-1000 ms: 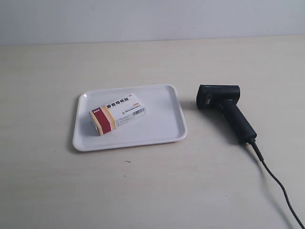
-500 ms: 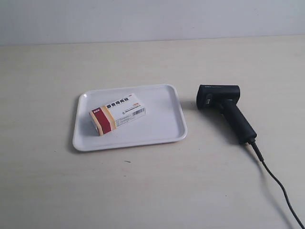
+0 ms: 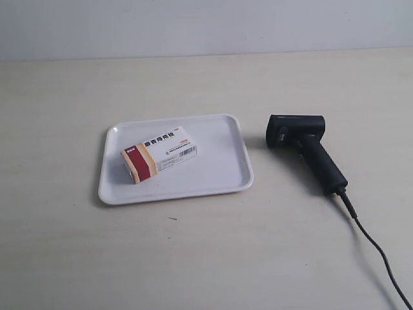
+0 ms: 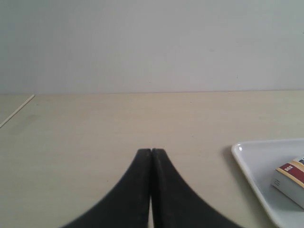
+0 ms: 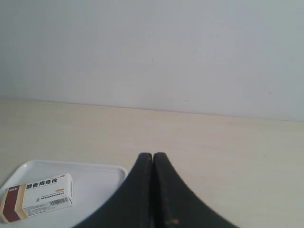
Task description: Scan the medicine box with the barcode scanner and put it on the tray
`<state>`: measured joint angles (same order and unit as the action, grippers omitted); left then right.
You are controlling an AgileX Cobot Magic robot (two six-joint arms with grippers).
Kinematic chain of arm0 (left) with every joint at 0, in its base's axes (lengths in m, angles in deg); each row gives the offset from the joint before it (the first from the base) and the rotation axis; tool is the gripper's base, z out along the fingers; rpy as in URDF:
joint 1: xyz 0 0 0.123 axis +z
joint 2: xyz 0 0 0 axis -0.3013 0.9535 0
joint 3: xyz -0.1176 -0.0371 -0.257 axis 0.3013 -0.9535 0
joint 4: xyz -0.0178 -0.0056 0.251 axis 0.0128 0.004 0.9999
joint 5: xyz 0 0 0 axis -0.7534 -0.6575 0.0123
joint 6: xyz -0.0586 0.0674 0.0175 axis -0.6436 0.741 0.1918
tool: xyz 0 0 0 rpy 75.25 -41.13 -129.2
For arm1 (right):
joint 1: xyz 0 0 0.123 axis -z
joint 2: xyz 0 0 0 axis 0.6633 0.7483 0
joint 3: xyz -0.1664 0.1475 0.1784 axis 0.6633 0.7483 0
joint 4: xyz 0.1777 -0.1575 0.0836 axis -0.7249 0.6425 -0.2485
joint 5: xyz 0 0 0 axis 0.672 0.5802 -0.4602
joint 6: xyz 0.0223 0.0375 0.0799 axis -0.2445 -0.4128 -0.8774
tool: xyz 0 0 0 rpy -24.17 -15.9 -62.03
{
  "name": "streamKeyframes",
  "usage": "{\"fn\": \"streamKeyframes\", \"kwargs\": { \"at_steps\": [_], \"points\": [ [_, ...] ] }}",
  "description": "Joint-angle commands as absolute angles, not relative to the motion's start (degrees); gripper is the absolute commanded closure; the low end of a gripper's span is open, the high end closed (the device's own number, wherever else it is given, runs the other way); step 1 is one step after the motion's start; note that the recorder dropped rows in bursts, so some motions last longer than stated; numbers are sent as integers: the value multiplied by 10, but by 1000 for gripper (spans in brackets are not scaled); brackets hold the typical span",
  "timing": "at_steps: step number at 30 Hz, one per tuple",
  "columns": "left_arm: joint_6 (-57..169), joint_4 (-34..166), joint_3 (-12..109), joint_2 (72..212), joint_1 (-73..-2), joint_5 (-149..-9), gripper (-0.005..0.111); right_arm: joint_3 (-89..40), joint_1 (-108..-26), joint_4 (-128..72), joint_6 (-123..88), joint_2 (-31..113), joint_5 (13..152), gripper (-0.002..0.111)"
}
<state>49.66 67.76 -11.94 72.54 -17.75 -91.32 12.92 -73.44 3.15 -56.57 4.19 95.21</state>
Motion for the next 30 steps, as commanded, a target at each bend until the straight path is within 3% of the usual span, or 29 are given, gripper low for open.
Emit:
{"fn": "streamKeyframes", "kwargs": {
  "at_steps": [1,16,19,23,30],
  "points": [
    [499,673,-121,722,-175,-916,105,133,-735,32,-565,38,946,108],
    [499,673,-121,722,-175,-916,105,142,-735,38,-572,22,945,108],
    [499,673,-121,722,-175,-916,105,190,-735,-39,-540,2,931,108],
    [499,673,-121,722,-175,-916,105,272,-735,-207,-349,-56,896,108],
    [499,673,-121,722,-175,-916,105,381,-735,-279,-322,-176,883,108]
  ]
}}
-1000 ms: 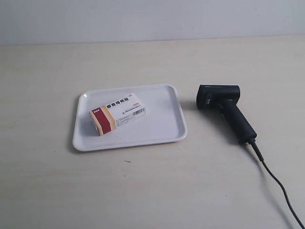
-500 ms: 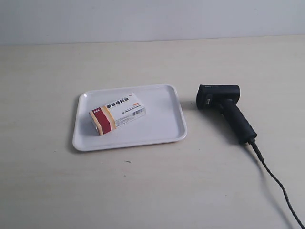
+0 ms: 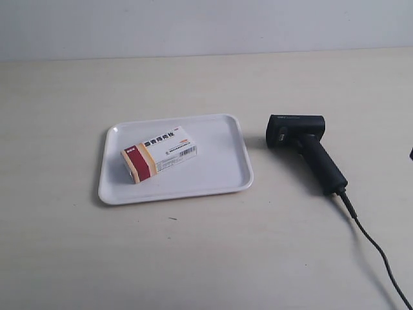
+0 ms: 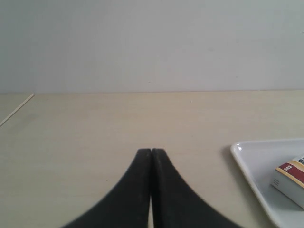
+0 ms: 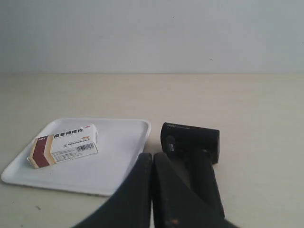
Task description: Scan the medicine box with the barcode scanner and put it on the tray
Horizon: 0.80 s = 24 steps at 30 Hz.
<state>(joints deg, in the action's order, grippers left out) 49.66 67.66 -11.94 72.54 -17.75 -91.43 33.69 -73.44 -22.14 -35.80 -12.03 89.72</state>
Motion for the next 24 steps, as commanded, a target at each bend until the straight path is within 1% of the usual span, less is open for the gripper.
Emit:
{"fn": "streamKeyframes", "kwargs": {
  "at_steps": [1,6,13,15,21,24],
  "points": [
    [499,673,-121,722,-175,-916,105,390,-735,-297,-310,-191,883,108],
    [499,673,-121,722,-175,-916,105,401,-735,-297,-302,-237,893,108],
    [499,673,-121,722,-175,-916,105,401,-731,-297,-302,-248,893,108],
    [499,673,-121,722,-175,-916,105,401,-705,-297,-303,-252,890,108],
    [499,673,-121,722,-175,-916,105,401,-541,-297,-303,-283,880,108],
    [499,673,-121,722,-175,-916,105,402,-487,-297,-300,-310,891,108]
  ]
}}
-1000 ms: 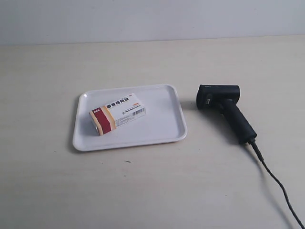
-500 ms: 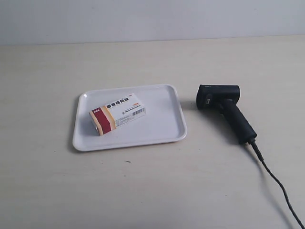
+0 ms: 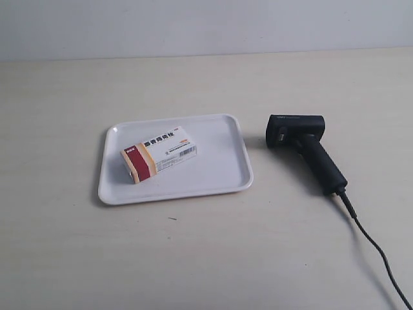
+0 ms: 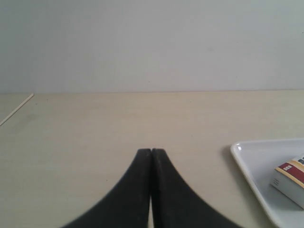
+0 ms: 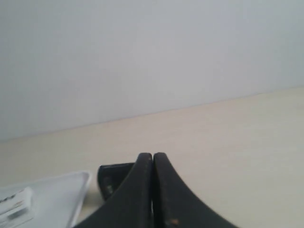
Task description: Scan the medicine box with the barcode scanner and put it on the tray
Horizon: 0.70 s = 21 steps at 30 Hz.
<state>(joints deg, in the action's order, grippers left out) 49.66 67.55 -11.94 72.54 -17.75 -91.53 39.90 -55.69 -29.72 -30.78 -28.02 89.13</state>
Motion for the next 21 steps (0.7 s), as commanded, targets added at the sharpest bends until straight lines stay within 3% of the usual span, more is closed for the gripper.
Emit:
{"fn": "streamKeyframes", "kwargs": {
  "at_steps": [1,21],
  "points": [
    [499,673,-121,722,-175,-916,105,403,-477,-297,-300,-310,890,108],
    [499,673,-121,722,-175,-916,105,403,-456,-295,-302,-310,920,108]
  ]
}}
